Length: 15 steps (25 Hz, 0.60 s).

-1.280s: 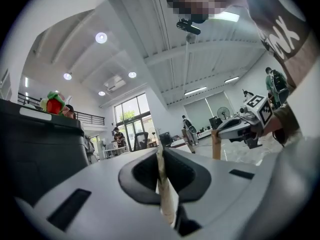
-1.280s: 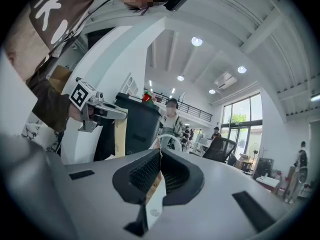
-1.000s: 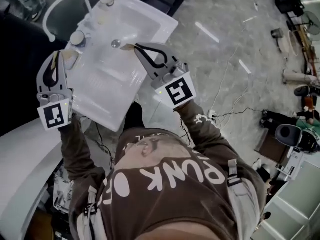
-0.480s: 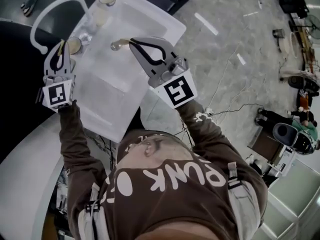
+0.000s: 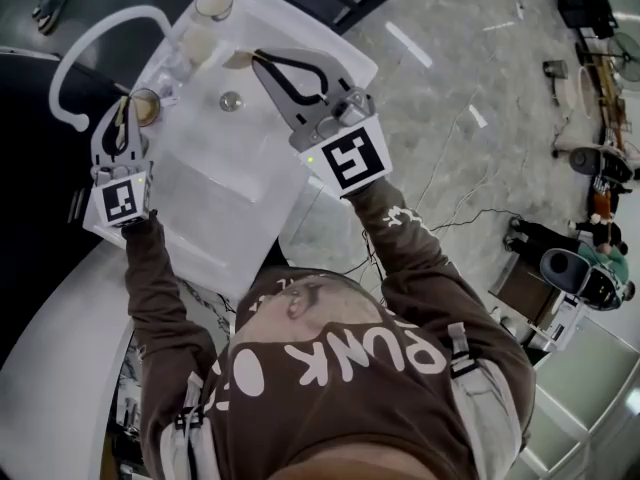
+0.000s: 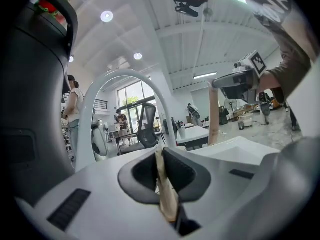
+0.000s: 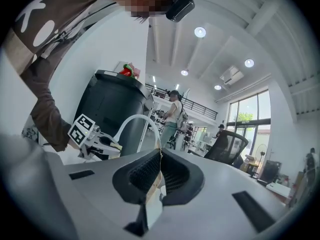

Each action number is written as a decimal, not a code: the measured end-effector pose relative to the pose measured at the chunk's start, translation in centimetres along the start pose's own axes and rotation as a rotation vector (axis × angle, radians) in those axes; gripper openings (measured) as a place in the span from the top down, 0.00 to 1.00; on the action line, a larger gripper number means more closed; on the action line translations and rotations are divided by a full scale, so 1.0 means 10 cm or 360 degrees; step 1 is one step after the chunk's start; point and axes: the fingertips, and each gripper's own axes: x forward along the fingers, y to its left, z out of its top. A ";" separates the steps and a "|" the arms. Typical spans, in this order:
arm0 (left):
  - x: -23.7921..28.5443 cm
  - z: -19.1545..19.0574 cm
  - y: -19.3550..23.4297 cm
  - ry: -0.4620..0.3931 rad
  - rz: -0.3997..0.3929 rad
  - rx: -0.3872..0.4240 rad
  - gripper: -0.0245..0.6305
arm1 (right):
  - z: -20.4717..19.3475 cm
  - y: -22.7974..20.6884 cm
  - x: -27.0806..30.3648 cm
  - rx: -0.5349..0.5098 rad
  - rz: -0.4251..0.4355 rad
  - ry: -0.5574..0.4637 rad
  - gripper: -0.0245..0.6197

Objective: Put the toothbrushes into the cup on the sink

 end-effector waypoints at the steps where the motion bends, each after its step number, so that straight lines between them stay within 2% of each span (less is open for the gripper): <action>1: 0.00 -0.01 0.01 0.0006 -0.0001 -0.0001 0.94 | 0.01 -0.06 0.07 -0.0022 -0.0002 -0.0010 0.95; 3: -0.02 0.05 -0.02 -0.0006 -0.0038 -0.0028 0.90 | 0.06 -0.18 0.20 -0.0064 -0.0006 -0.0031 0.95; 5: -0.07 0.24 -0.06 -0.0047 -0.0085 -0.0061 0.69 | 0.14 -0.30 0.34 -0.0100 -0.0010 -0.0058 0.95; 6: -0.09 0.36 -0.07 -0.0067 -0.0099 -0.0067 0.67 | 0.18 -0.36 0.42 -0.0117 -0.0013 -0.0069 0.95; 10: -0.25 0.74 -0.09 -0.0124 -0.0112 -0.0061 0.63 | 0.20 -0.53 0.72 -0.0154 -0.0018 -0.0075 0.95; 15: -0.55 0.99 -0.12 -0.0186 -0.0118 -0.0014 0.62 | -0.04 -0.47 1.13 -0.0178 0.0013 -0.0016 0.95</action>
